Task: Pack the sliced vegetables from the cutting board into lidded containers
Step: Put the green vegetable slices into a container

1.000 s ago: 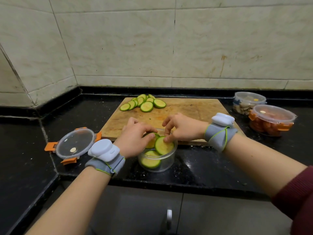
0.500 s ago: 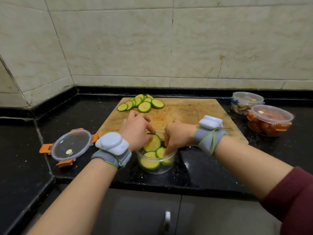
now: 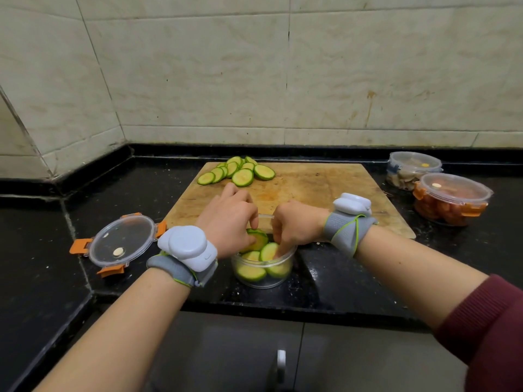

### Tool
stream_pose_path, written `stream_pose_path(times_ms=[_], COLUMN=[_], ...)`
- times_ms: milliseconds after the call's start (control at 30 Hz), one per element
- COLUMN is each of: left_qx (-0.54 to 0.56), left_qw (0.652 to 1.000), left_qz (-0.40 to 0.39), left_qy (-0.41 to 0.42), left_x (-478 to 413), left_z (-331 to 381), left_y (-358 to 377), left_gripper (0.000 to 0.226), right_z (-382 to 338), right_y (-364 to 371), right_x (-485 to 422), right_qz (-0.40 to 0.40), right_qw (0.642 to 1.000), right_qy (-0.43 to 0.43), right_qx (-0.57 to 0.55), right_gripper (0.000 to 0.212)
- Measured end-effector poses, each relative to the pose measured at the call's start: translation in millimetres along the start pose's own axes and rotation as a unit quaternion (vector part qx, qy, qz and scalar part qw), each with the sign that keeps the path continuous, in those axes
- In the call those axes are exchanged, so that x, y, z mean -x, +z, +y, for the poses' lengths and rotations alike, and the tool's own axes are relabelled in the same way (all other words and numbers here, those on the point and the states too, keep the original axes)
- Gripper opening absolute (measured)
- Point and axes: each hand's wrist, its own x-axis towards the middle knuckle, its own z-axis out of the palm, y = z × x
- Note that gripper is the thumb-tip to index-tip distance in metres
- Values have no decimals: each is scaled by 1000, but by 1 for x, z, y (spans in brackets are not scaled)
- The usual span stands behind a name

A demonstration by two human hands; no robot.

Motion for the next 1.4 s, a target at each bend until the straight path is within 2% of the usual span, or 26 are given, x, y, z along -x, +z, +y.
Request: stream_pose_path(times_ms=[133, 300, 433, 533, 767, 867, 967, 1033, 1167, 1233, 1300, 1400], left_qx=[17, 30, 114, 109, 71, 143, 279, 302, 285, 293, 292, 251], left_qw=[1000, 999, 992, 990, 990, 984, 958, 941, 932, 921, 917, 918], left_qz=[-7, 37, -42, -87, -120, -109, 22, 99, 84, 67, 63, 72], left_qy=[-19, -24, -43, -23, -20, -9, -62, -116, -209, -246, -266, -297], left_x=[7, 9, 7, 6, 2, 0, -7, -23, -64, -89, -115, -146], left_z=[4, 1, -2, -5, 1, -6, -20, -34, -64, -77, -86, -96], left_y=[-4, 0, 1, 1, 2, 2, 4, 12, 35, 50, 64, 79], left_gripper=[9, 8, 15, 16, 20, 15, 11, 11, 18, 20, 16, 43], right_z=[-1, 1, 3, 5, 5, 8, 13, 22, 47, 61, 74, 88], right_y=[-2, -4, -4, -1, 3, -6, -23, -35, -42, -37, -31, -25], right_x=[4, 4, 2, 1, -1, -5, -4, -13, -53, -82, -108, -141], right_qz=[7, 18, 28, 29, 5, 1, -19, -11, 59, 80, 86, 95], right_qw=[1000, 1000, 999, 999, 1000, 999, 991, 981, 960, 962, 967, 970], right_qy=[-2, -1, 7, 5, -2, -15, -24, -31, 6, 40, 71, 106], right_qx=[-13, -24, -20, -12, -30, -51, -132, -192, -272, -258, -229, -198], right_gripper=[27, 29, 32, 33, 28, 16, 5, 7, 8, 4, 16, 30])
